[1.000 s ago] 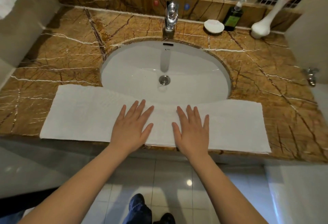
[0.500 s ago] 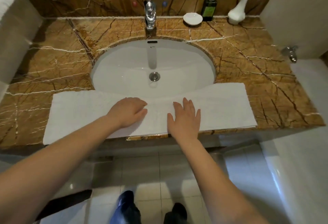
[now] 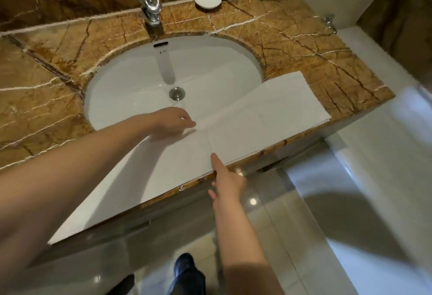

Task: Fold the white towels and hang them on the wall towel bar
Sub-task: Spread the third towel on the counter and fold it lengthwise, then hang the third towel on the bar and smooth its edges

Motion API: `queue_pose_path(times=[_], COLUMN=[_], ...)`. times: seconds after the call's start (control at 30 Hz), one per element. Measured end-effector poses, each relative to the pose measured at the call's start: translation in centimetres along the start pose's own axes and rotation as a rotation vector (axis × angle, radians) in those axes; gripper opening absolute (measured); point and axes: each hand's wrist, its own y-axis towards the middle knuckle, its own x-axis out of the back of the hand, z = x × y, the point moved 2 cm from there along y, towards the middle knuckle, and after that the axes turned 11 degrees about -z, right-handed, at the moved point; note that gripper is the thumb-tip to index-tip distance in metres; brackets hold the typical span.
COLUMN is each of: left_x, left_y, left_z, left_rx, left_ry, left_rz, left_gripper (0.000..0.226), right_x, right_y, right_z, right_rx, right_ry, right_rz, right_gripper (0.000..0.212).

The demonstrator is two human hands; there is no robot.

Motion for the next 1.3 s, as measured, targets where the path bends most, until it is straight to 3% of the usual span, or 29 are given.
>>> queue_pose_path(times=[0.13,0.43,0.57,0.67,0.73,0.8,0.87,0.97,1.13,1.3], left_x=[0.5,3.0,3.7,4.5,5.2,6.0,7.0,8.9,11.9,14.4], left_y=[-0.2,-2.3,-3.7,-4.6,-5.1,-6.0,-6.7,-7.5,-9.2,-11.1], left_z=[-0.3,-0.1,-0.9,-1.5,-1.8,-2.3,-2.9,-4.1,-6.2,-7.7], left_rx=[-0.008,0.037,0.040,0.066,0.106,0.136,0.137,0.103,0.050,0.056], left_ry=[-0.118,-0.386,-0.439,-0.498,-0.587,-0.691,-0.761,-0.824,-0.868,-0.988], left_rz=[0.011,0.038,0.076,-0.002,-0.070,-0.086,-0.049,-0.070,-0.129,-0.217], left_gripper=[0.027,0.032,0.042,0.043,0.034,0.026,0.033,0.015,0.008,0.007], right_x=[-0.7,0.6,1.2,1.8,2.3,2.9,3.4,4.2,5.5,5.7], right_y=[-0.6,-0.9,-1.5,-2.2,-2.9,-3.8,-4.7,-5.9,-8.5,-11.4], right_z=[-0.9,-1.4,-1.5,0.2,2.3,4.9,7.4,10.7,15.0,18.1], right_rx=[-0.057,-0.106,-0.007,0.081,0.138,0.205,0.271,0.329,0.481,0.584], right_ry=[0.022,0.096,0.095,0.100,0.098,0.107,0.136,0.157,0.077,-0.019], right_rz=[0.048,0.152,0.112,0.147,0.174,0.185,0.223,0.216,0.231,0.241], right_gripper=[0.054,0.030,0.018,0.024,0.012,0.017,0.015,0.013,0.022,0.007])
